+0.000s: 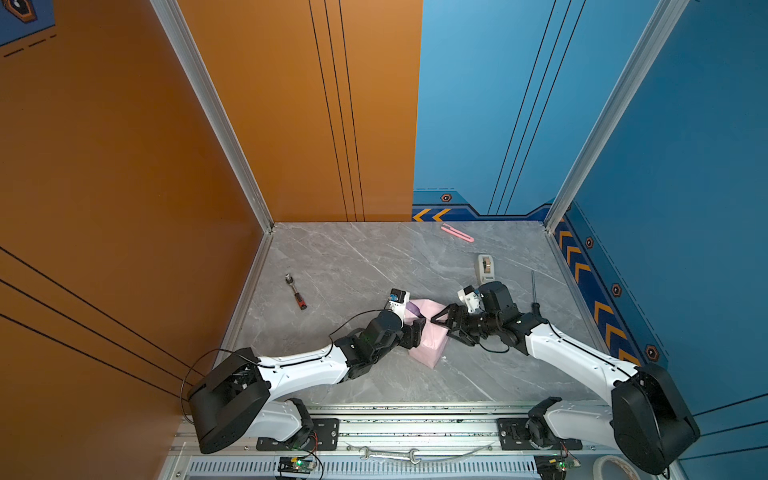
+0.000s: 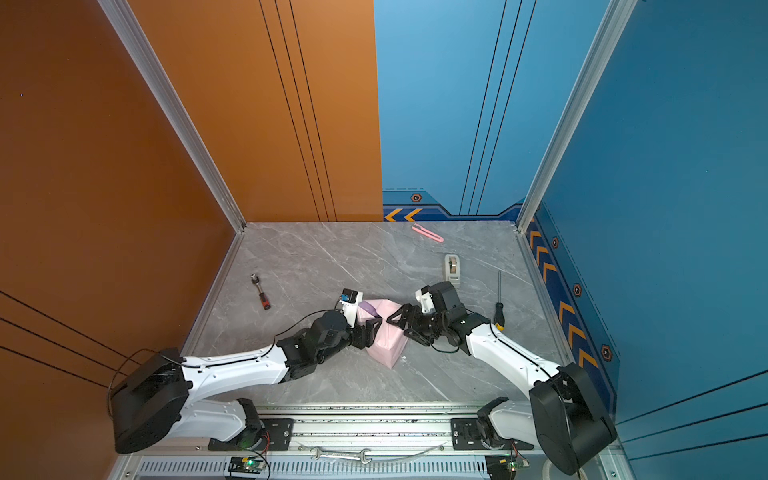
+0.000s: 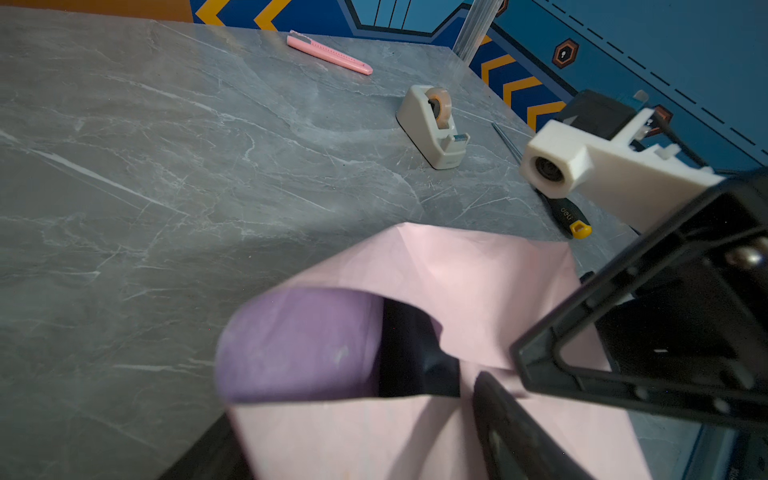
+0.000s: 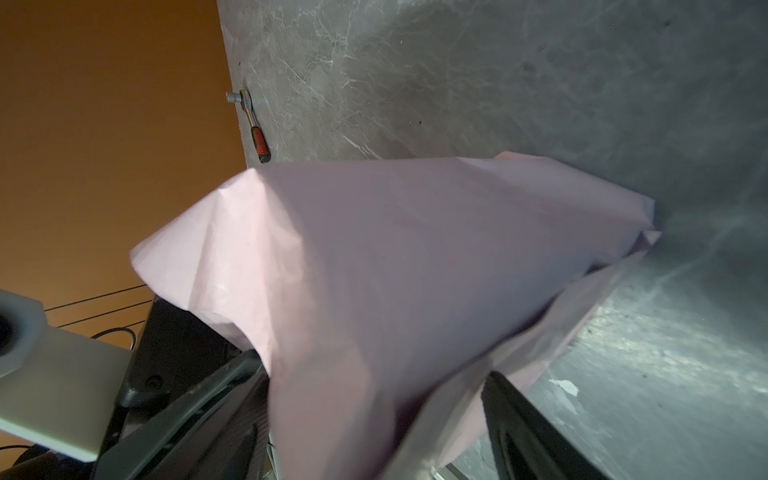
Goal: Wrap the gift box in paper
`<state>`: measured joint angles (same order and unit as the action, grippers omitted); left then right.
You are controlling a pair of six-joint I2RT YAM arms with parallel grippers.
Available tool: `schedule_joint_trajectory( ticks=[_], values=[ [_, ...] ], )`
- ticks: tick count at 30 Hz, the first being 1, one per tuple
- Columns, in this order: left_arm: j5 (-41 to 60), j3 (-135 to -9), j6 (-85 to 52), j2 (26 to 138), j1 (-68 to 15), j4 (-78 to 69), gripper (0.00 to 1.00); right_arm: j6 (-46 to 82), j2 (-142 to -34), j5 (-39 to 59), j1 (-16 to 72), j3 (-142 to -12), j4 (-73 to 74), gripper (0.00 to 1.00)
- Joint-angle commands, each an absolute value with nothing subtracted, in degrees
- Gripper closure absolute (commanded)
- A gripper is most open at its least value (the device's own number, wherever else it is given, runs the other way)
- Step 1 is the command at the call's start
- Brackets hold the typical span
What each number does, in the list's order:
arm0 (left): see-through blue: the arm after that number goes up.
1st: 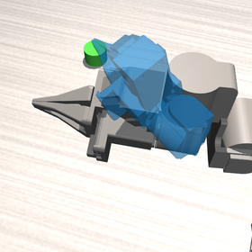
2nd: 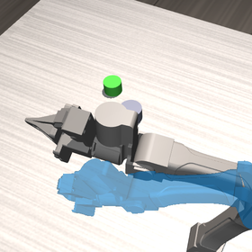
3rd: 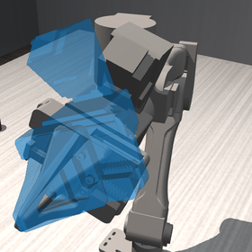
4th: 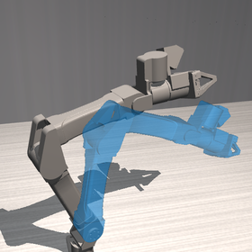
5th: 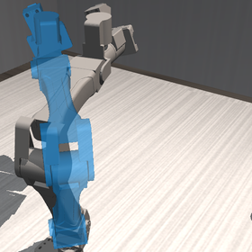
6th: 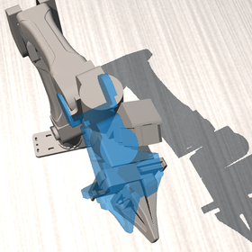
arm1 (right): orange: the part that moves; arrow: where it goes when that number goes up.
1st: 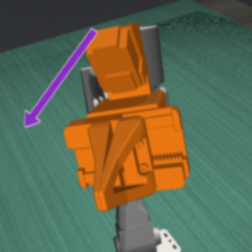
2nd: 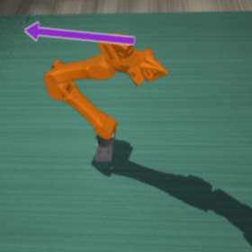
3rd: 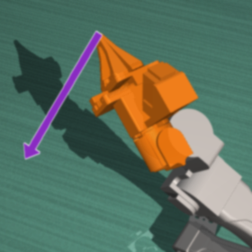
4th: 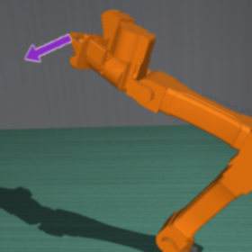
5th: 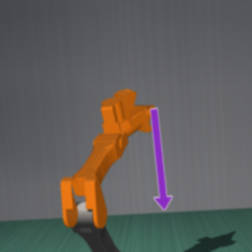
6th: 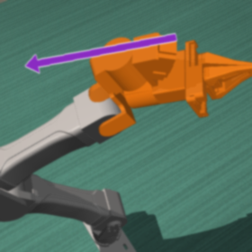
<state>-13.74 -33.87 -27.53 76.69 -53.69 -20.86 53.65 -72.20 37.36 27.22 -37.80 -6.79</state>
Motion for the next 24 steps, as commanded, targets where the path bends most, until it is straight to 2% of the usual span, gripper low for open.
schedule_joint_trajectory(
  ticks=[1, 14, 19, 24],
  values=[
    [-15.65, -34.58, -27.37, 78.48, -53.98, -13.81, 0.24, 50.72, -73.55, 40.21, 27.07, -37.51, -5.08, 0.18],
    [-15.84, -35.8, -27.59, 78.46, -53.94, -12.43, 0.24, 44.5, -77.43, 37.48, 26.64, -40.25, -15.64, 0.21],
    [-13.74, -33.91, -27.77, 73.1, -52.63, -15.28, 0.16, 43.88, -78.49, 35.31, 26.29, -40.23, -18.46, 0.23],
    [-17.77, -30.99, -28.91, 62.64, -50.98, -13.88, 0.15, 43.39, -78.49, 33.94, 26.25, -40.78, -20.04, 0.23]
  ],
)
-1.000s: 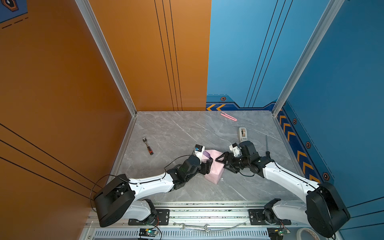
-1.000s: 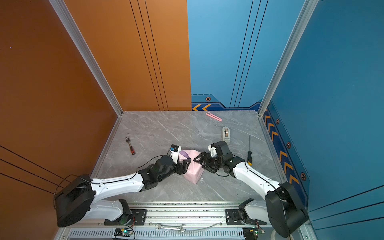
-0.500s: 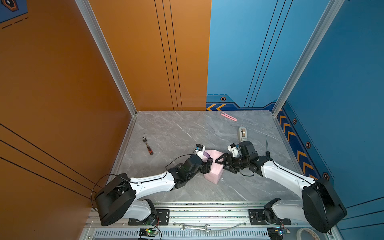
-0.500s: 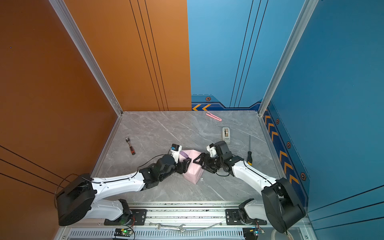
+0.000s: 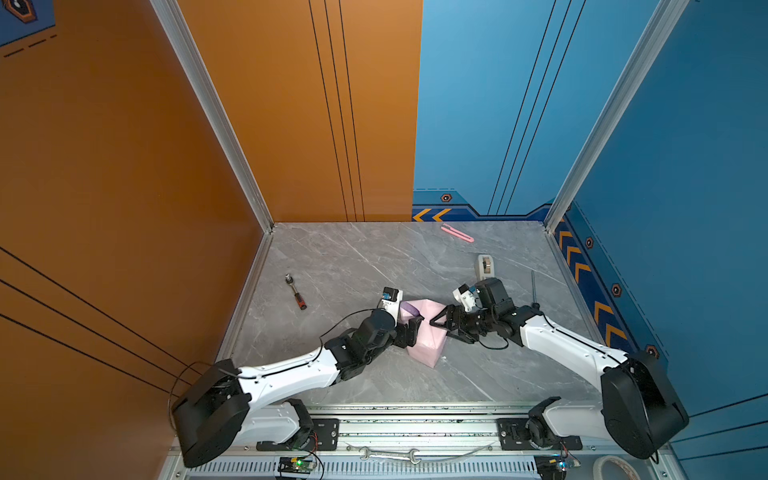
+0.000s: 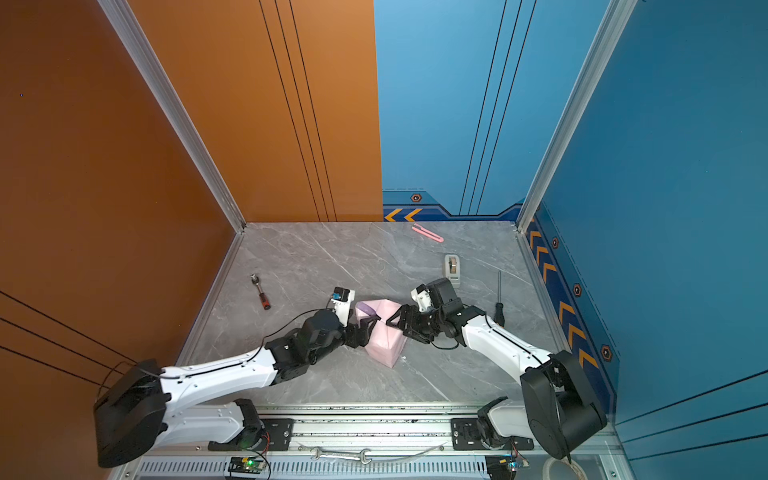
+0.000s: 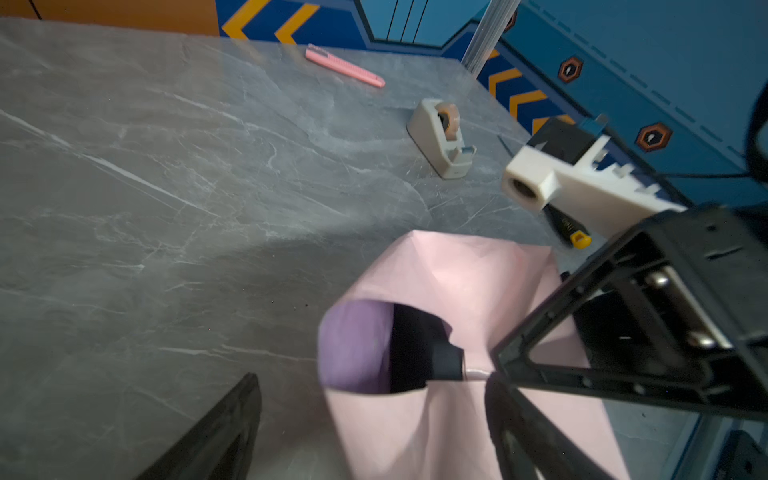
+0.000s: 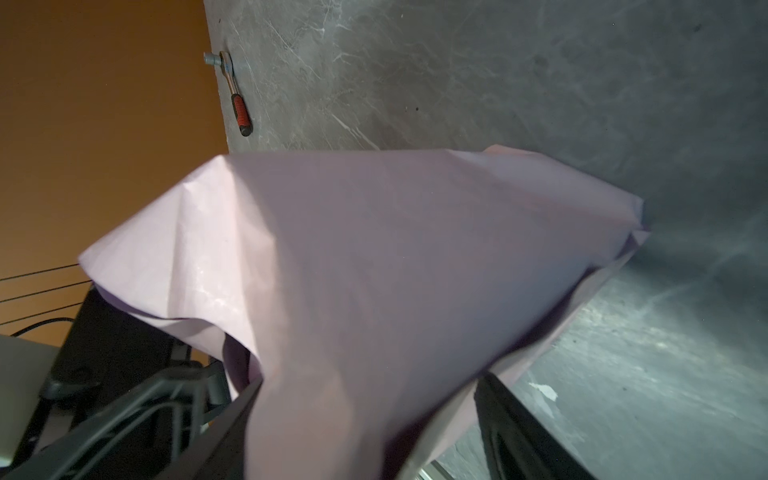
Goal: Wrap the gift box in paper
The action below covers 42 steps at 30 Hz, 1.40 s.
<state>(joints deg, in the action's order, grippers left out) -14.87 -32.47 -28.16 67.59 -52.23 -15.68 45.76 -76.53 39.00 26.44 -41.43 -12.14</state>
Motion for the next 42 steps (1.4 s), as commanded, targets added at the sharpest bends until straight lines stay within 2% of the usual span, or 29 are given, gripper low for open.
schedule_joint_trajectory(
  ticks=[1, 6, 9, 13, 20, 37, 38, 42],
  values=[
    [-19.05, -30.43, -29.38, 60.76, -50.38, -12.8, 0.1, 43.42, -78.56, 33.84, 26.23, -40.85, -20.11, 0.23],
    [-26.59, -28.19, -32.79, 52.88, -46.69, -5.29, 0.1, 43.22, -78.32, 33.57, 26.29, -41.16, -20.4, 0.24],
    [-27.7, -27.16, -34.92, 53.09, -44.52, -3.3, 0.11, 43.26, -78.23, 33.49, 26.28, -41.13, -20.43, 0.24],
    [-23.57, -28.09, -35.44, 59.14, -43.02, -5.09, 0.12, 43.33, -78.06, 33.44, 26.28, -41.18, -20.46, 0.24],
    [-15.18, -29.4, -36.76, 69.21, -44.14, -19.33, 0.13, 43.61, -77.84, 33.27, 26.28, -41.13, -20.05, 0.24],
    [-8.04, -30.54, -34.99, 78.13, -48.91, -36.95, 0.13, 43.71, -77.61, 33.19, 26.28, -41.05, -19.95, 0.24],
    [-7.46, -30.78, -34.67, 78.83, -49.25, -37.7, 0.17, 43.68, -77.64, 33.15, 26.28, -40.96, -19.98, 0.24],
    [-5.5, -32.03, -33.38, 81.14, -50.15, -38.4, 0.17, 43.76, -77.55, 33.13, 26.28, -40.94, -19.97, 0.24]
  ],
)
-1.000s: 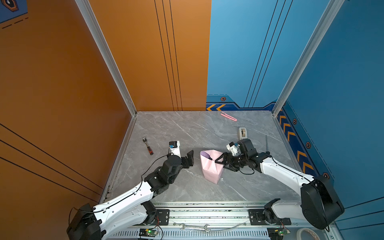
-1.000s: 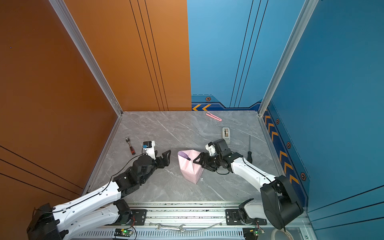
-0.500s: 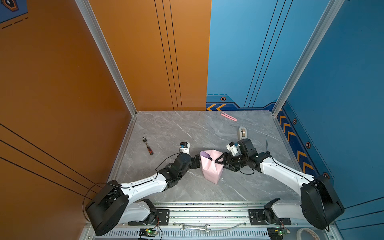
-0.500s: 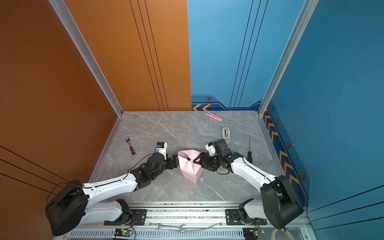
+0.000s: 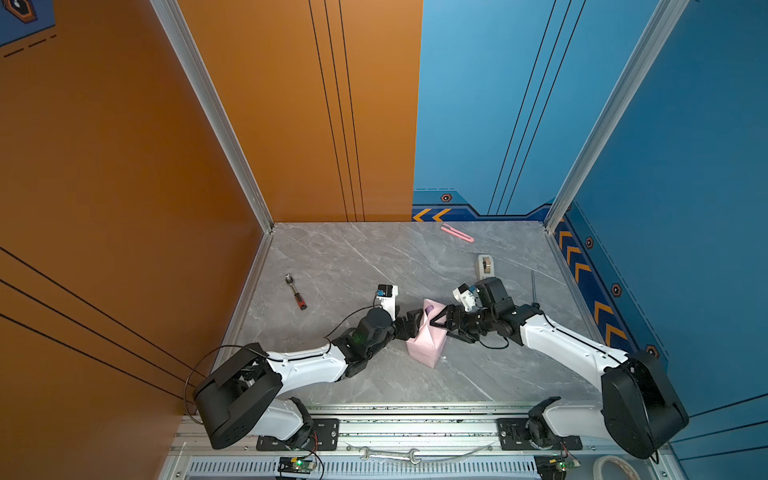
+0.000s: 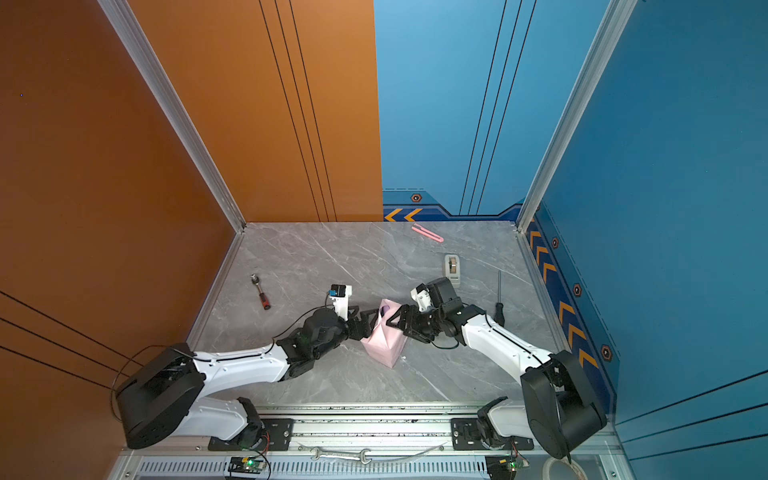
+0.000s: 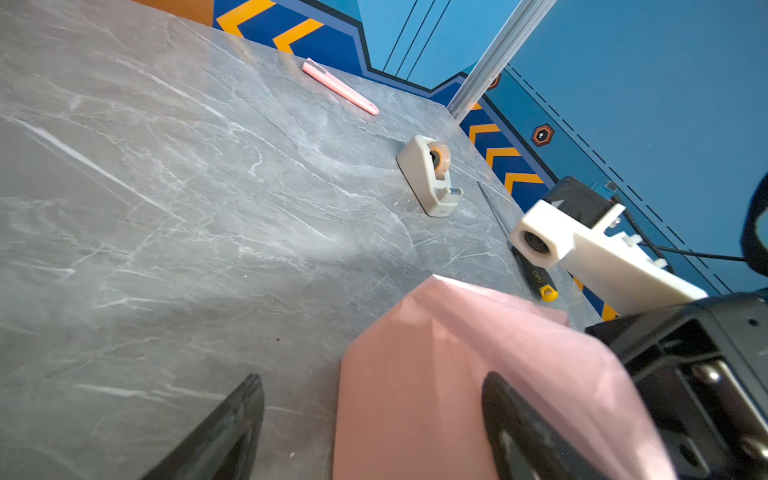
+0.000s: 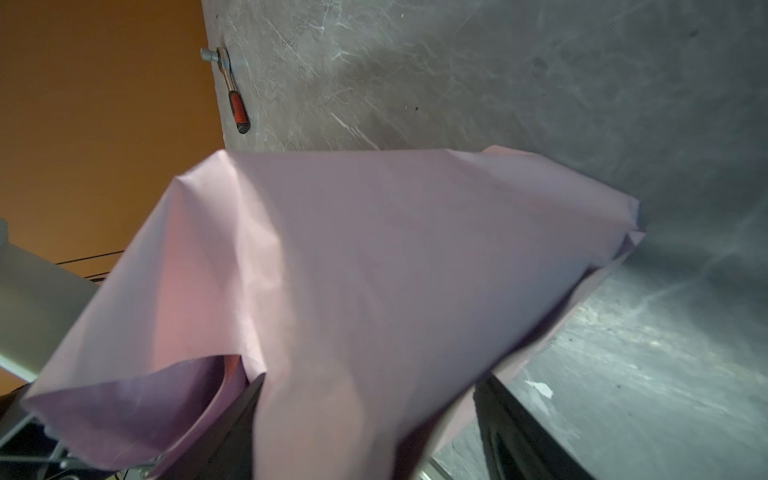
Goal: Wrap the gift box in paper
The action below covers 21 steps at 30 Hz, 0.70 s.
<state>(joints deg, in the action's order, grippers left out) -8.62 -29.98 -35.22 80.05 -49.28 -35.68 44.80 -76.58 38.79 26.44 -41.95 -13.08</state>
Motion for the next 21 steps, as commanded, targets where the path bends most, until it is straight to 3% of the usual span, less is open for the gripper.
schedule_joint_trajectory(
  ticks=[1, 5, 12, 21],
  values=[
    [-5.29, -32.2, -32.94, 81.62, -50.46, -38.41, 0.18, 43.68, -77.43, 33.13, 26.28, -40.97, -19.91, 0.24],
    [-5.5, -32.84, -30.82, 83.01, -51.24, -37.64, 0.2, 43.78, -76.62, 33.13, 26.32, -41.12, -19.54, 0.23],
    [-10.91, -35.38, -29.28, 84.46, -51.86, -23.73, 0.21, 43.81, -72.8, 33.16, 25.98, -42.42, -20.21, 0.2],
    [-17.38, -38.67, -25.94, 85.29, -54.08, -12.72, 0.22, 46.58, -61.37, 28.34, 24.58, -44.28, -22.77, 0.11]
  ],
)
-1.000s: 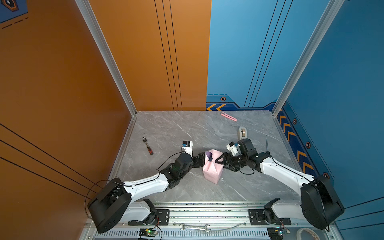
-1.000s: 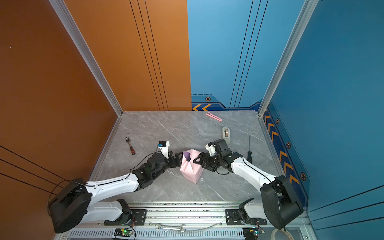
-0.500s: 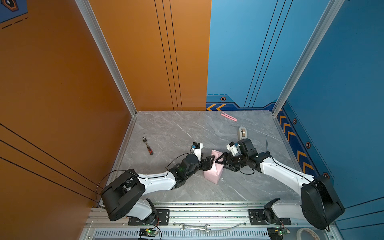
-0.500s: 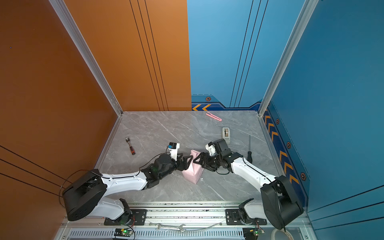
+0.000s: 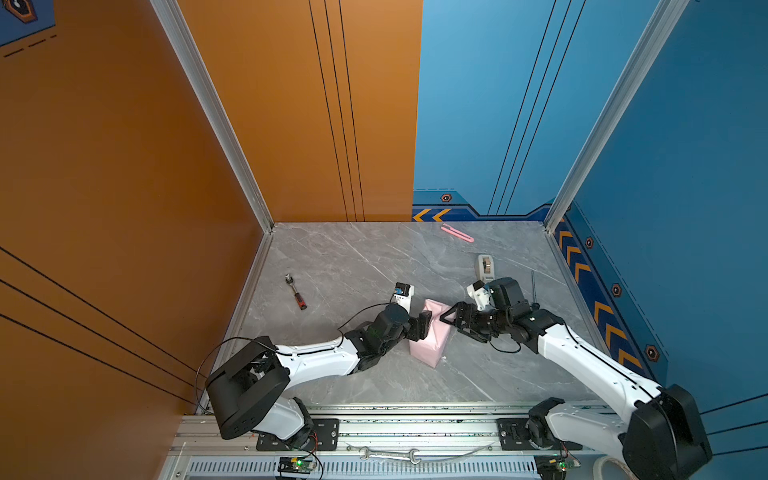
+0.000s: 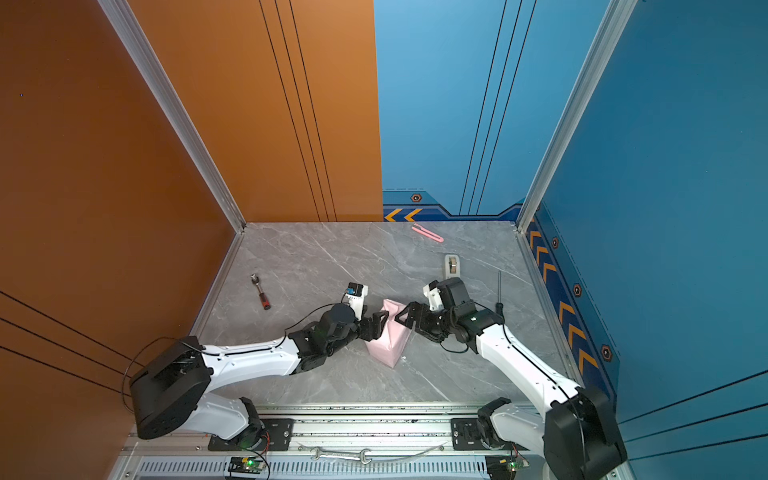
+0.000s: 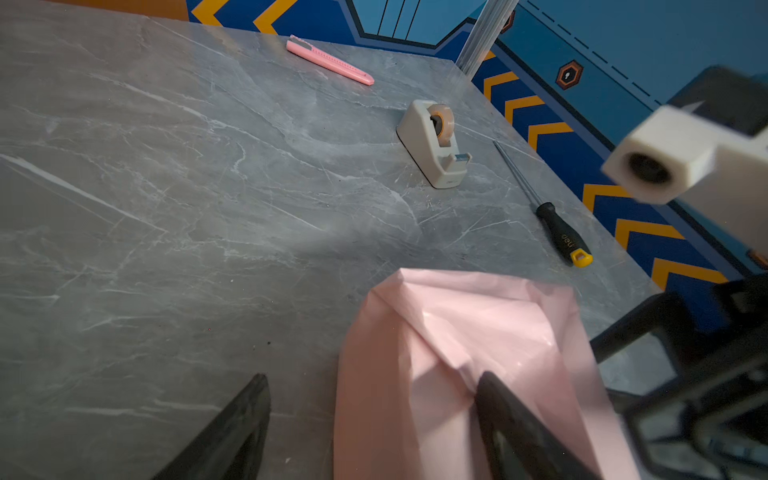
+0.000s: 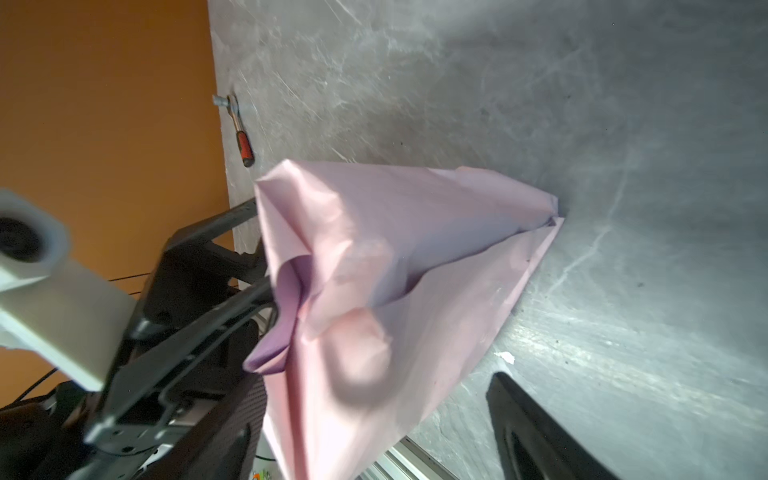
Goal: Wrap the gift box in paper
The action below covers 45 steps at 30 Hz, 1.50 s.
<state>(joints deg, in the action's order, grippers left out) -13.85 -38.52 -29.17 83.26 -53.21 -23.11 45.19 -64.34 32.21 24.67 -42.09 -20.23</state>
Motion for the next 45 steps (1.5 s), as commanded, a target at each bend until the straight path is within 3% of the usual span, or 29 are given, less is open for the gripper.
schedule_joint_trajectory(
  ticks=[1, 9, 25, 35, 41, 45],
  values=[
    [-17.78, -38.95, -25.84, 85.49, -54.28, -12.34, 0.22, 47.01, -60.48, 26.96, 25.21, -44.75, -23.47, 0.11],
    [-17.9, -39.2, -25.48, 85.56, -54.77, -12.09, 0.22, 48.54, -62.83, 17.1, 32.0, -47.33, -27.7, 0.1],
    [-19.2, -39.27, -24.52, 84.81, -55.46, -11.9, 0.22, 51.14, -71.48, 20.83, 33.53, -49.66, -24.0, 0.12],
    [-19.14, -40.1, -24.74, 84.93, -55.46, -11.88, 0.21, 51.37, -74.34, 21.71, 33.63, -47.36, -27.0, 0.23],
    [-17.44, -40.25, -25.98, 80.11, -52.96, -10.9, 0.15, 50.72, -75.41, 20.44, 31.7, -43.67, -29.26, 0.37],
    [-12.11, -37.58, -26.92, 73.57, -49.72, -13.75, 0.09, 50.74, -75.51, 21.1, 31.38, -42.73, -27.64, 0.39]
  ],
)
